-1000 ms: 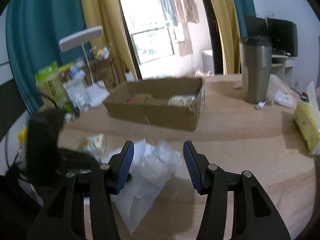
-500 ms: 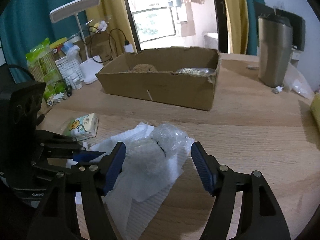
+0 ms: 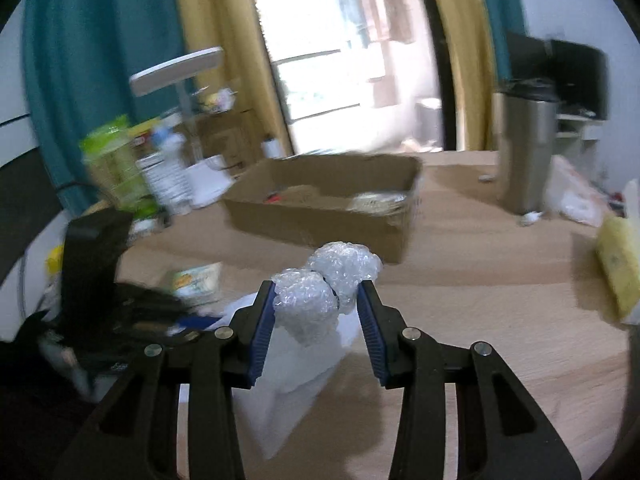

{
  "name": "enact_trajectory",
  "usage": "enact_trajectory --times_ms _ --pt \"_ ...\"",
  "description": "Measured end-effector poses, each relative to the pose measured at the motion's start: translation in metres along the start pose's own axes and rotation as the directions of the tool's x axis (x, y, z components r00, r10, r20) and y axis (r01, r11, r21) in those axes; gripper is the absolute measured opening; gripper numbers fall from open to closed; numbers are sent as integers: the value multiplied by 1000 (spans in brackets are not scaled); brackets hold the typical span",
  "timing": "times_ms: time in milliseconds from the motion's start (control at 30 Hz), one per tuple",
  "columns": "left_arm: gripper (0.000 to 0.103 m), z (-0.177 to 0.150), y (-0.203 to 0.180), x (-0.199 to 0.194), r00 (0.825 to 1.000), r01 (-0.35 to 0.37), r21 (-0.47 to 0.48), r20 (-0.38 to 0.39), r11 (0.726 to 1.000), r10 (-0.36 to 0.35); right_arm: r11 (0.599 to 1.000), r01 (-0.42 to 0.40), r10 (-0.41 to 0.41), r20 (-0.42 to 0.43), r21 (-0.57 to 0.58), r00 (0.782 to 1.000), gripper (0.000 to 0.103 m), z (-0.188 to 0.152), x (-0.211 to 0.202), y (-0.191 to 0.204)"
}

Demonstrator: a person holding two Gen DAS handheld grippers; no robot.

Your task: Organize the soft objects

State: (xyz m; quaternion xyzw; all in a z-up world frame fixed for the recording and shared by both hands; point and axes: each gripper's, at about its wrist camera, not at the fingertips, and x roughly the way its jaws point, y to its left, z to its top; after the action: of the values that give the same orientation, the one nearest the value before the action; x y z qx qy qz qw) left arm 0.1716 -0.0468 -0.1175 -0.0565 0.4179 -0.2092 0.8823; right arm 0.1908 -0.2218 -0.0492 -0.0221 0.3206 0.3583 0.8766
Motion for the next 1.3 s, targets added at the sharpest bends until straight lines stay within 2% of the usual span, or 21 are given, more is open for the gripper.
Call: enact_trajectory --times_ms 67,133,167,200,367,533,767,833,933,967,1000,1067,1100,1200,1300 --pt "31 0 0 -6 1000 -5 8 5 1000 5 999 7 -9 -43 -53 999 44 -8 9 14" --pt "54 -2 -2 -11 1000 -19 25 -1 999 19 997 14 -22 -92 -82 996 44 -18 22 22" --pt "69 -5 -3 -14 999 -32 36 -2 999 32 997 8 -17 -106 -79 994 44 -22 26 24" --pt "75 -8 -4 -17 999 -38 40 0 998 38 997 3 -11 -121 -73 993 44 -27 31 25" --pt "81 -23 -1 -23 994 -100 72 -31 992 103 998 16 -24 -140 -57 990 44 -34 42 24" --pt "84 -29 -2 -11 989 -109 95 -90 990 118 998 18 -26 -142 -57 990 44 -36 42 24" --pt "88 -35 -18 -1 979 -175 181 -73 968 191 999 17 -23 -139 -45 990 44 -38 40 23" --pt "88 -34 -18 -1 979 -173 180 -74 968 189 999 17 -23 -139 -45 990 44 -38 41 23" --pt "86 -33 -17 -1 979 -171 183 -74 968 187 999 15 -21 -139 -42 990 45 -38 40 23" --pt "78 -34 -17 -1 980 -167 183 -72 969 183 999 14 -20 -138 -41 990 45 -38 40 23" --pt "63 -34 -18 -2 981 -164 185 -68 969 179 999 14 -19 -138 -39 990 45 -38 40 23" --pt "42 -35 -22 -6 984 -151 198 -60 969 165 999 12 -17 -137 -37 990 45 -38 39 23" --pt "35 -36 -24 -7 985 -147 201 -61 968 163 999 11 -16 -137 -37 990 45 -38 40 23" --pt "18 -38 -29 -10 986 -139 210 -60 968 155 999 12 -17 -136 -37 991 45 -37 39 22" --pt "14 -38 -29 -17 988 -136 197 -44 971 148 999 14 -19 -129 -38 992 45 -36 38 22"
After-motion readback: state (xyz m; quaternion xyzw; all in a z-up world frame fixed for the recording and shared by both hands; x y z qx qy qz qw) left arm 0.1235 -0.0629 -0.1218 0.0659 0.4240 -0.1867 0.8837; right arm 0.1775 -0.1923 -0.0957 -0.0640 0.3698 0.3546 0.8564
